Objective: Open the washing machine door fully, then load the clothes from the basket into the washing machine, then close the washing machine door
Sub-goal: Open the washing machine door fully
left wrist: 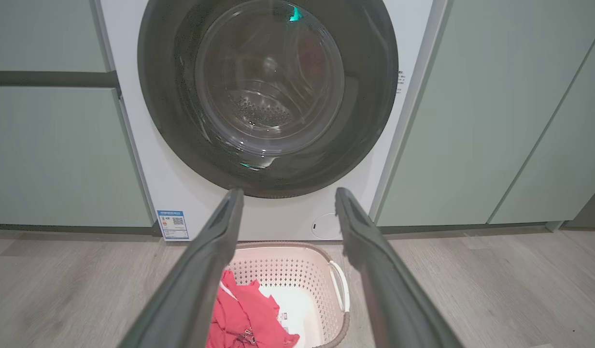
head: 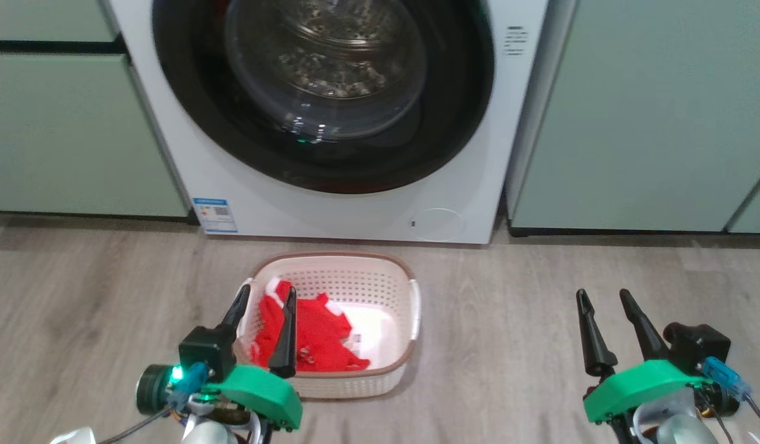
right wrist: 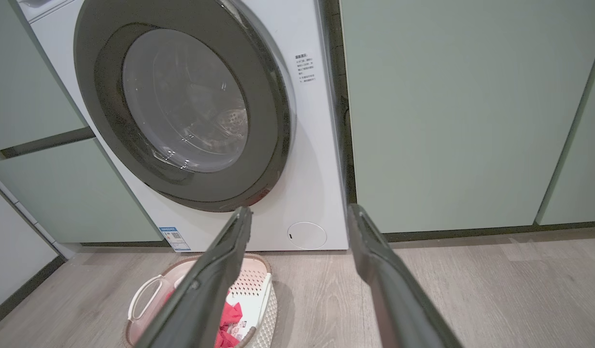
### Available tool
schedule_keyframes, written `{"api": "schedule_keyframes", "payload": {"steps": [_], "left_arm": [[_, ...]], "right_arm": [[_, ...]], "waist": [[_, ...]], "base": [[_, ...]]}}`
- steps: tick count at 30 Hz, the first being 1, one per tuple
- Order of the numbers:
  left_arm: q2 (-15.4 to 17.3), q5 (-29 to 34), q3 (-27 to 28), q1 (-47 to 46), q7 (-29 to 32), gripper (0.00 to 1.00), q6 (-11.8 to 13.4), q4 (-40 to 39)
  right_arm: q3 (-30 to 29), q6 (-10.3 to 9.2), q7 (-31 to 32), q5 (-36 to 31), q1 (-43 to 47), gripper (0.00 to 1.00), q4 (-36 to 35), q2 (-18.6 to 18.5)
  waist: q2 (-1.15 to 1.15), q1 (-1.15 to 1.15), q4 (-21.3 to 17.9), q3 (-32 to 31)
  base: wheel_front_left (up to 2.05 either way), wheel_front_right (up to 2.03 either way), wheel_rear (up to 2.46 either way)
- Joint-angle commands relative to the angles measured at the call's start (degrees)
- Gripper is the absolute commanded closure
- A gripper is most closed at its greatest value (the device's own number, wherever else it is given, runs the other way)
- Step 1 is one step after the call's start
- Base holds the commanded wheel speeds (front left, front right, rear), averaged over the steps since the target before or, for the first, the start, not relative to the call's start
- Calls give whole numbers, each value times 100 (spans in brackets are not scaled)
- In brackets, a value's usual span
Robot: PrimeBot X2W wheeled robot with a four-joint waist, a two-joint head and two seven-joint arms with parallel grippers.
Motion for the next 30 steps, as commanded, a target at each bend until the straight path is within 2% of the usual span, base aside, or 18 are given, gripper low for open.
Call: {"api": "schedule_keyframes", "payload": {"steps": [1,10,15,30], "left_arm": [[-6,5,182,-232,-72,0,21,-226],[-6,133,173,-278,-72,0,79,-270],[-6,153,220,-298,-72,0,26,-318],[-6,243,236,-261,-72,0,28,-456]], "right_arm": [[157,-1,-60,44,-323,0,-146,-79],[115,-1,-60,22,-354,0,-94,-79],[115,-1,-60,31,-359,0,-70,-79],[84,-1,-60,35,-368,0,-98,-79]], "waist": [[0,0,-8,0],[0,0,-38,18],[0,0,-38,26],[0,0,-73,25]], "base": [[123,123,-246],[119,118,-237],[77,77,-155],[11,11,-22]]}}
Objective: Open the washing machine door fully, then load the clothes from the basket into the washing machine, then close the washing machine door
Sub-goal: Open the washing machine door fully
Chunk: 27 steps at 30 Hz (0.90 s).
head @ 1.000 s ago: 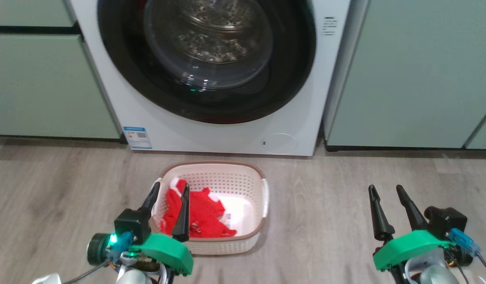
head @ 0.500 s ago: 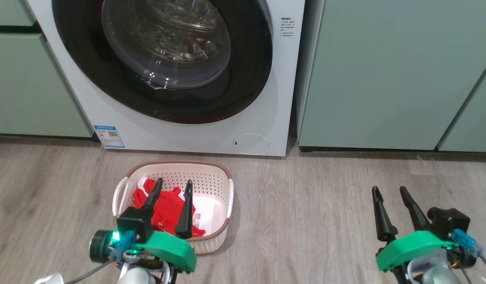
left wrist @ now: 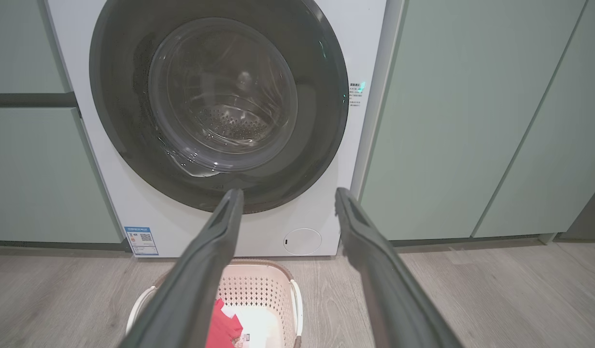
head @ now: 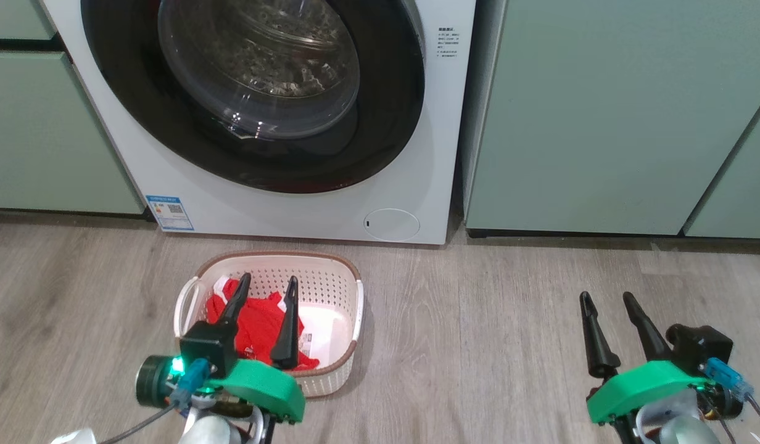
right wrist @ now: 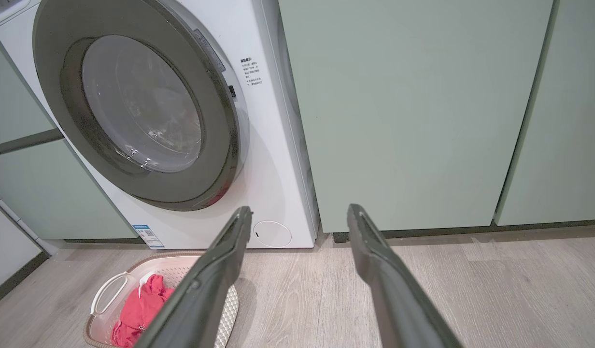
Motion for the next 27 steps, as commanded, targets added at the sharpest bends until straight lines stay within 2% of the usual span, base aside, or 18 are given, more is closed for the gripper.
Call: {"api": "schedule_keyframes", "payload": {"steps": [1,20,22,23,27], "left_arm": [[40,33,181,-258,-72,0,-5,-211],[40,23,158,-269,-72,0,20,-123],[40,19,155,-268,-72,0,18,-116],[40,19,152,-268,-72,0,18,-112],[40,15,138,-281,-72,0,19,-118]], "right_arm": [[126,0,-60,37,-349,0,-210,-50],[111,0,-60,89,-340,2,-261,-50],[109,0,-60,95,-342,60,-267,-50],[106,0,-60,83,-342,100,-263,-50],[85,0,-60,339,-378,100,-285,-50]], "waist": [[0,0,0,0],[0,0,21,14],[0,0,28,28],[0,0,32,37],[0,0,57,111]], "base": [[0,0,0],[0,0,0],[0,0,0],[0,0,0],[0,0,0]]}}
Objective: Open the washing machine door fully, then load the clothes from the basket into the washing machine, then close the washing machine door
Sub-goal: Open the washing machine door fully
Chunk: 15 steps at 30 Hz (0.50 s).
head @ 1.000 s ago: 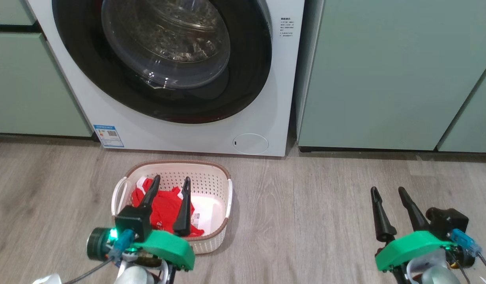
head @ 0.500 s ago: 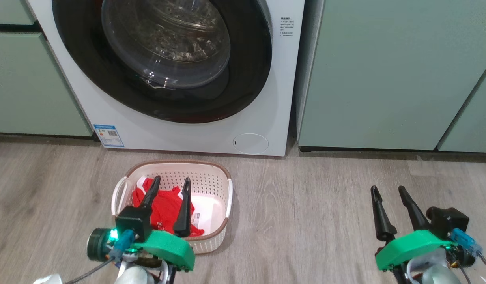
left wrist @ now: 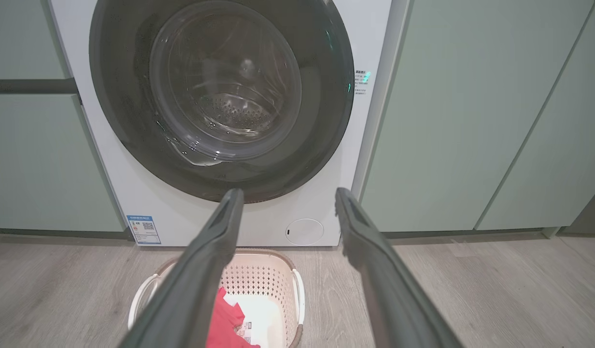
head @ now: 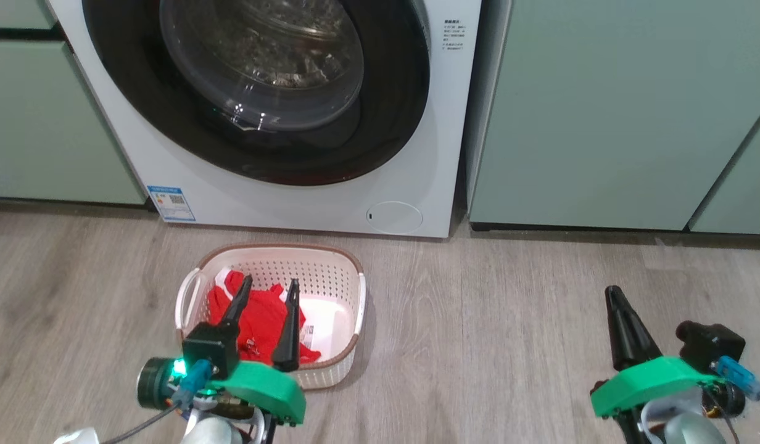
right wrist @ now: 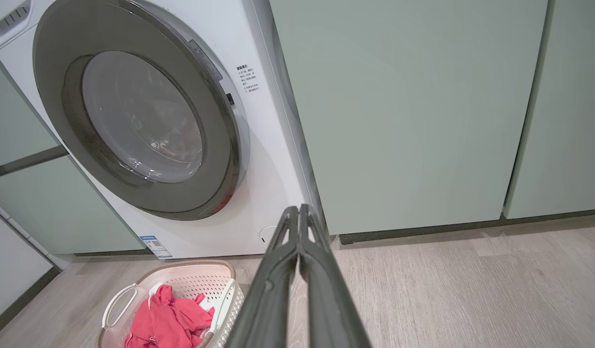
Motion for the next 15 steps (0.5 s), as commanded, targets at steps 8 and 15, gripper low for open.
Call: {"api": "schedule_keyframes", "payload": {"steps": [8,15], "left_arm": [[40,10,118,-371,-72,0,22,-256],[40,13,106,-707,-72,0,58,-479]], "right_arm": [[119,-1,-54,590,-843,100,-142,-50],[98,-1,653,1657,-2155,100,-141,-155]], "waist": [[0,0,121,418],[0,0,241,1213]], "base": [[0,0,0],[0,0,0]]}}
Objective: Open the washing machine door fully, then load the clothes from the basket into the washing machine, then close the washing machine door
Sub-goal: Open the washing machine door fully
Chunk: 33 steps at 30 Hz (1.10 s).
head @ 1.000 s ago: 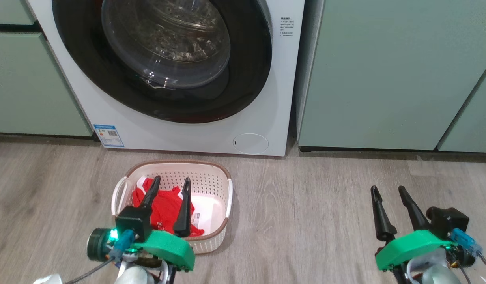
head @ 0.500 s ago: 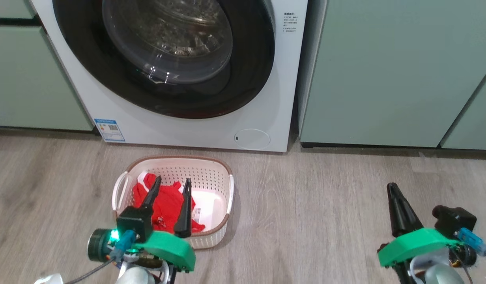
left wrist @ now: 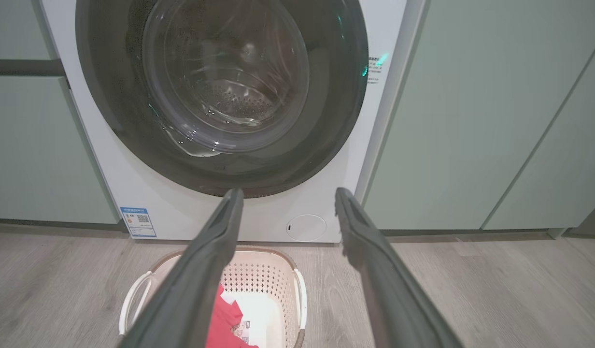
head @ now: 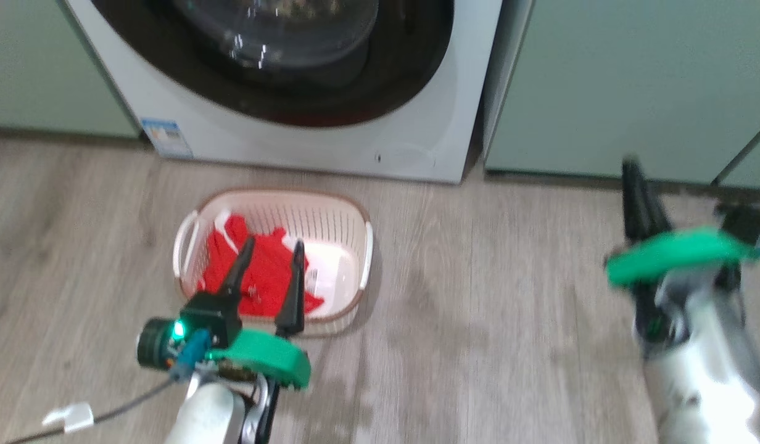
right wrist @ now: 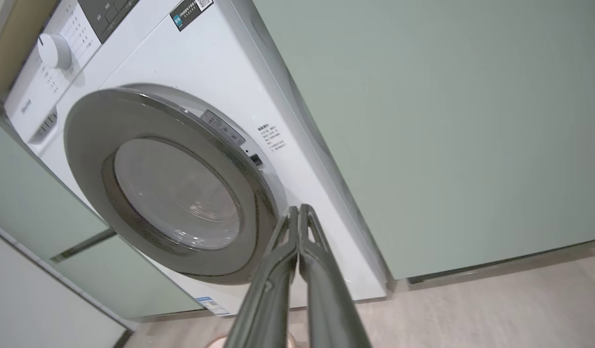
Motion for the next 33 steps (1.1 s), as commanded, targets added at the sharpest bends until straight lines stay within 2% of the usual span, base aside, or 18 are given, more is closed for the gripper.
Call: {"api": "schedule_keyframes", "payload": {"steps": [1,4,9,14,23,33], "left_arm": [[40,20,204,-360,-72,0,21,-232],[40,26,191,-512,-72,0,31,-264],[40,28,195,-891,-72,0,62,-397],[40,12,216,-1189,-72,0,67,-474],[40,-78,129,-1459,-72,0,47,-565],[40,-234,-83,-1626,-72,0,189,-627]], "right_arm": [[114,0,189,262,-629,100,-217,-154],[79,0,449,539,-1126,100,-187,-346],[-33,0,1146,1233,-2434,100,-10,-693],[-85,0,1730,1673,-3713,100,448,-889],[-253,0,2771,2173,-5601,100,1852,-793],[-548,0,3134,2404,-6782,100,3154,-636]], "waist": [[0,-1,88,462],[0,-1,148,703],[0,-1,295,1310],[0,-1,460,1798],[0,-1,723,2310],[0,-1,974,2505]], "base": [[0,0,0],[0,0,0],[0,0,0],[0,0,0],[0,0,0],[0,0,0]]}}
